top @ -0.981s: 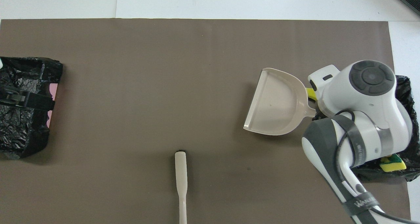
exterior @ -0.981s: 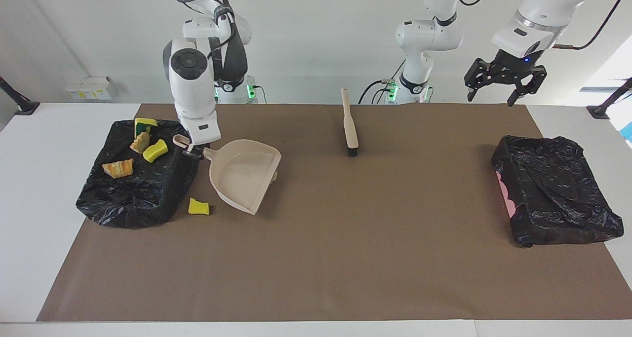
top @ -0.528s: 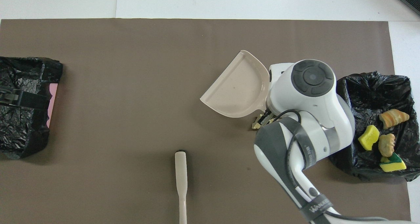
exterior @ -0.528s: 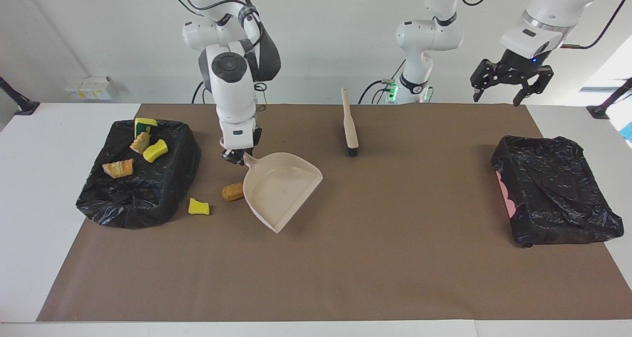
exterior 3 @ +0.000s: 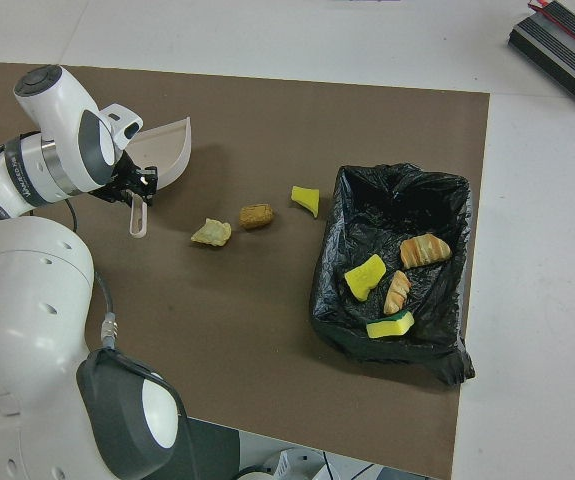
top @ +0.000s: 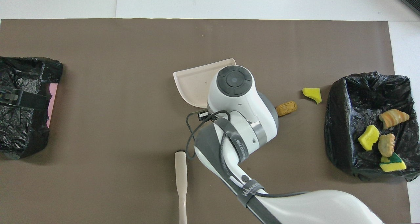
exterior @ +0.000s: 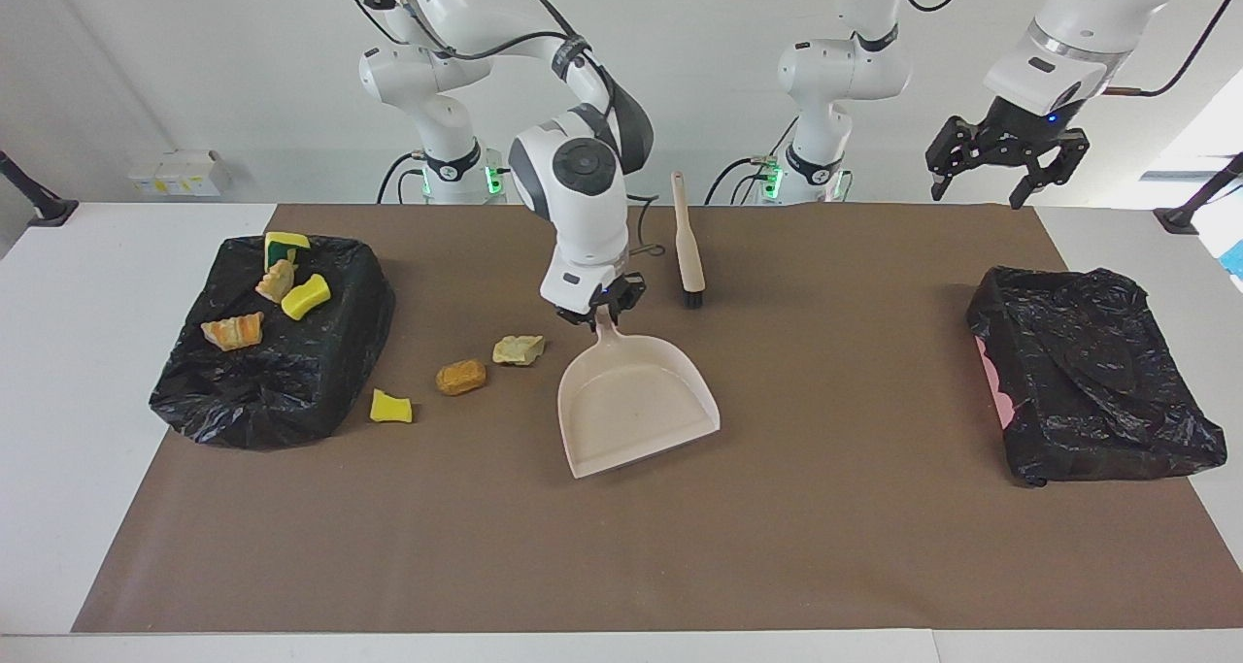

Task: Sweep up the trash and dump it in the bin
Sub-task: 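Bring the empty dustpan back to the table center with the right gripper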

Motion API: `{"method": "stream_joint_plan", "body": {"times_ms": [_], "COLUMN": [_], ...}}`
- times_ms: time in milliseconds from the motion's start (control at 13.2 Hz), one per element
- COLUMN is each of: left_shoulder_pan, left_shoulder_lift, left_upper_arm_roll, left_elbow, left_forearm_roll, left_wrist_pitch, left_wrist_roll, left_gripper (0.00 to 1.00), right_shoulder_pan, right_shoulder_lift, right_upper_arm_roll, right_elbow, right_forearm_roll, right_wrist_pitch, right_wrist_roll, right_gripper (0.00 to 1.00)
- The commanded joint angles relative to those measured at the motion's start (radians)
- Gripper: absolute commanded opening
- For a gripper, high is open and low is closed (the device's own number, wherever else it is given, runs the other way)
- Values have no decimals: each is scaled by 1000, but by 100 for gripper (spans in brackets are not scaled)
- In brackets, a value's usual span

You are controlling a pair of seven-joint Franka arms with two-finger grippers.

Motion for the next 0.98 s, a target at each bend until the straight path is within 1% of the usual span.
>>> {"method": "stream_joint_plan", "body": {"times_ms": [0, 302, 377, 453, 528, 679, 755, 906], "left_shoulder_pan": [9, 9, 9, 9, 9, 9, 9, 9], "left_shoulder_lift": [-11, -11, -11, -11, -11, -11, -11, -11], "left_upper_arm_roll": [-6, -6, -6, -6, -6, -6, -6, -6], "left_elbow": [-2, -2, -2, -2, -2, -2, -2, -2], "left_forearm_roll": [10, 10, 10, 10, 10, 10, 10, 10], "left_wrist_pitch": [-7, -7, -7, -8, -7, -8, -7, -7], "left_wrist_roll": [4, 4, 4, 4, 4, 4, 4, 4], "left_gripper": [100, 100, 100, 100, 100, 100, 100, 100], "right_shoulder_pan": [25, 36, 31, 31, 30, 16, 8, -1], "right_shoulder_lift": [155, 156, 156, 153, 145, 84, 52, 15], "right_upper_arm_roll": [-5, -4, -4, -4, -2, -1, -1, 1], "right_elbow": [232, 221, 202, 195, 193, 172, 152, 150], "right_forearm_roll": [16, 34, 51, 54, 68, 150, 154, 155], "right_wrist_pitch": [-86, -36, -7, 3, 6, -25, -63, -155], "right_wrist_roll": [178, 211, 211, 193, 194, 195, 194, 192], "right_gripper": [0, 0, 18, 99, 100, 100, 100, 100]}}
